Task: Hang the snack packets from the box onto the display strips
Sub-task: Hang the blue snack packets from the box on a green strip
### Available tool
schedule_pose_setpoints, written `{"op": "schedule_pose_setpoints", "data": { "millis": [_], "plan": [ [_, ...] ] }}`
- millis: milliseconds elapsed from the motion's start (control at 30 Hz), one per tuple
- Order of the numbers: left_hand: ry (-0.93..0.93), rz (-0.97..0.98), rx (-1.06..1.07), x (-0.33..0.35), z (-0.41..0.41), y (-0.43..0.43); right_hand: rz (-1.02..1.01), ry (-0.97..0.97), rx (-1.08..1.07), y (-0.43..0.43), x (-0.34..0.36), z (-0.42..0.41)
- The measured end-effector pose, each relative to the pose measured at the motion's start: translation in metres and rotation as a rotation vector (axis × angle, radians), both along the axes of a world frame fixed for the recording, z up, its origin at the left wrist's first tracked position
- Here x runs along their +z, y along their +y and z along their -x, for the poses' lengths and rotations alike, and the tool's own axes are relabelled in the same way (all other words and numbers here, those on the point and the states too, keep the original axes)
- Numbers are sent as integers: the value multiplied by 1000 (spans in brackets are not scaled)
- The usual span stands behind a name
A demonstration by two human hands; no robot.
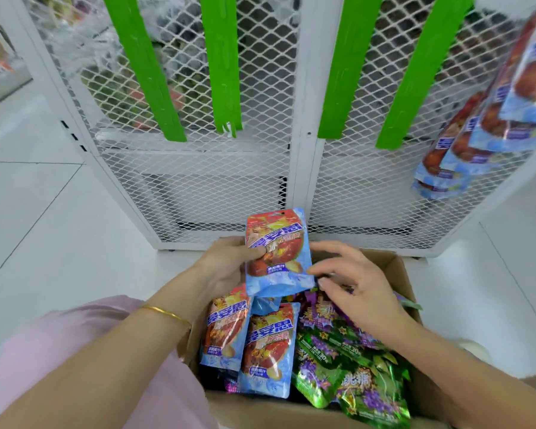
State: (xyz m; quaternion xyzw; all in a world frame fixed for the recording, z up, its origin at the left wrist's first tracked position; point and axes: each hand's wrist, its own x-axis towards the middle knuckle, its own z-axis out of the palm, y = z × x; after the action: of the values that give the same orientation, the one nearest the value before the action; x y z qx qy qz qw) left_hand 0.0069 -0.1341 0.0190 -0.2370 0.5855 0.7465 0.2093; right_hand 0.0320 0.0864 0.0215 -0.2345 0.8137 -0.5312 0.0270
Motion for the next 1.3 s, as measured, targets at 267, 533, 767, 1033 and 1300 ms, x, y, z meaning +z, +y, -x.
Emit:
{"op": "schedule_pose_setpoints", "data": {
  "millis": [267,533,767,1033,1300],
  "plan": [
    [493,224,-202,52,16,95,511,-387,-379,54,47,30],
    [778,344,-382,145,61,194,700,-101,-596,136,133,60],
    [1156,518,-151,267,144,256,611,77,-661,198,205,121],
    [1202,580,-62,325,202,295,641,190,-672,196,259,183],
    [1192,762,-65,336,205,294,527,332,-732,193,283,206]
  ]
}}
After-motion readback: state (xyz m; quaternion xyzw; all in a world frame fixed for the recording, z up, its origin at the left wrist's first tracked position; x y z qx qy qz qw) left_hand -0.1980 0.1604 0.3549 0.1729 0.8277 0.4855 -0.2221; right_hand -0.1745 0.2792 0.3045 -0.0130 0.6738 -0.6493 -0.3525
